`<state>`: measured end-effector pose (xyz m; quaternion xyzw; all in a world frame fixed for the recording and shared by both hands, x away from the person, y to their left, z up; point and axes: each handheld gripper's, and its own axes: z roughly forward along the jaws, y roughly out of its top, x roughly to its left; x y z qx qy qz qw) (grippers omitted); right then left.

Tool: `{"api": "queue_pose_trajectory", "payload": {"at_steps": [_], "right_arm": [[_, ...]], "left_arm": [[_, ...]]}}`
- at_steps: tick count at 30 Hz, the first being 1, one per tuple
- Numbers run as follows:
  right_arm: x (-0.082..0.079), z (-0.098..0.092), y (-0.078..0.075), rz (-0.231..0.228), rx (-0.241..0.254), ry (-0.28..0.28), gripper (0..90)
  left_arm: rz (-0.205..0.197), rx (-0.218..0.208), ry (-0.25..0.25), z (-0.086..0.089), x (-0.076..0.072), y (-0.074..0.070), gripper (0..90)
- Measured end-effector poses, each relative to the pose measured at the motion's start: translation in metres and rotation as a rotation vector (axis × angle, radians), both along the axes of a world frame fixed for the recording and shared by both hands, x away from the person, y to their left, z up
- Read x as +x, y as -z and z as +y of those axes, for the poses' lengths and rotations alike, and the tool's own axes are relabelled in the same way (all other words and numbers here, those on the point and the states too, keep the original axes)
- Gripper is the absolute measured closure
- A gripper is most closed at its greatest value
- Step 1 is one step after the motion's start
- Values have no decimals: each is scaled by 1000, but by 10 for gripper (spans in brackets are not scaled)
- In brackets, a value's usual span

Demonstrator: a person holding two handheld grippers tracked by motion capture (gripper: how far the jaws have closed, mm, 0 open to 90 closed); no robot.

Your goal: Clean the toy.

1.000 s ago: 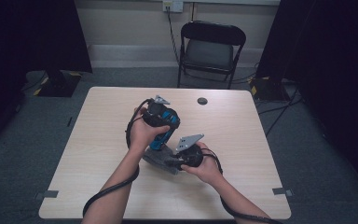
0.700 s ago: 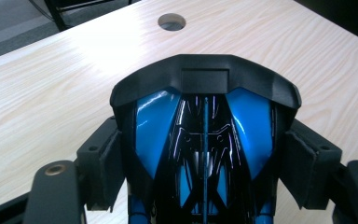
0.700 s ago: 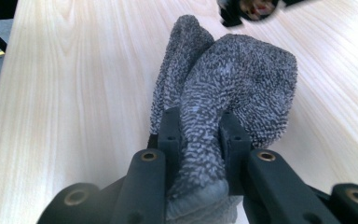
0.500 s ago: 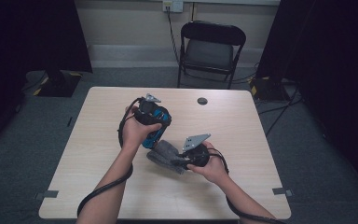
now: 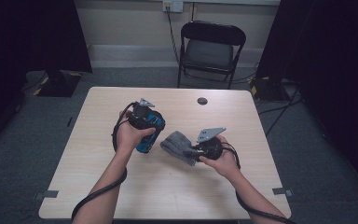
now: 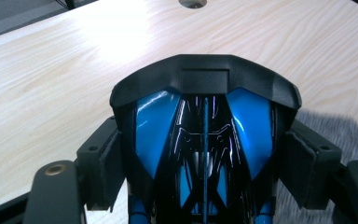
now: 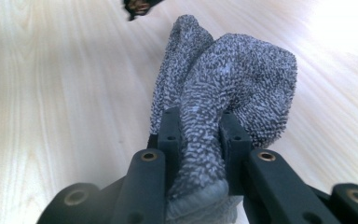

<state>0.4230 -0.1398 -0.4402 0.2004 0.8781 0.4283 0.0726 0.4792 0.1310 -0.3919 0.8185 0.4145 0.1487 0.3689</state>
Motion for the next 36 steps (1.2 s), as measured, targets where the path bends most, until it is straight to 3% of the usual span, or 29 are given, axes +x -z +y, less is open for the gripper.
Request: {"api": "queue_pose_trajectory", "payload": {"at_steps": [7, 9, 19, 36], "right_arm": [[11, -22, -10, -12, 22, 86, 748], [13, -25, -12, -17, 21, 97, 748], [24, -34, -20, -37, 32, 181, 748], [32, -25, -31, -57, 46, 206, 747]], "left_arm": [[10, -1, 11, 0, -6, 5, 256], [12, 16, 38, -1, -9, 7, 256], [-2, 26, 98, -20, -22, 8, 256], [-9, 28, 181, -49, -32, 11, 256]]}}
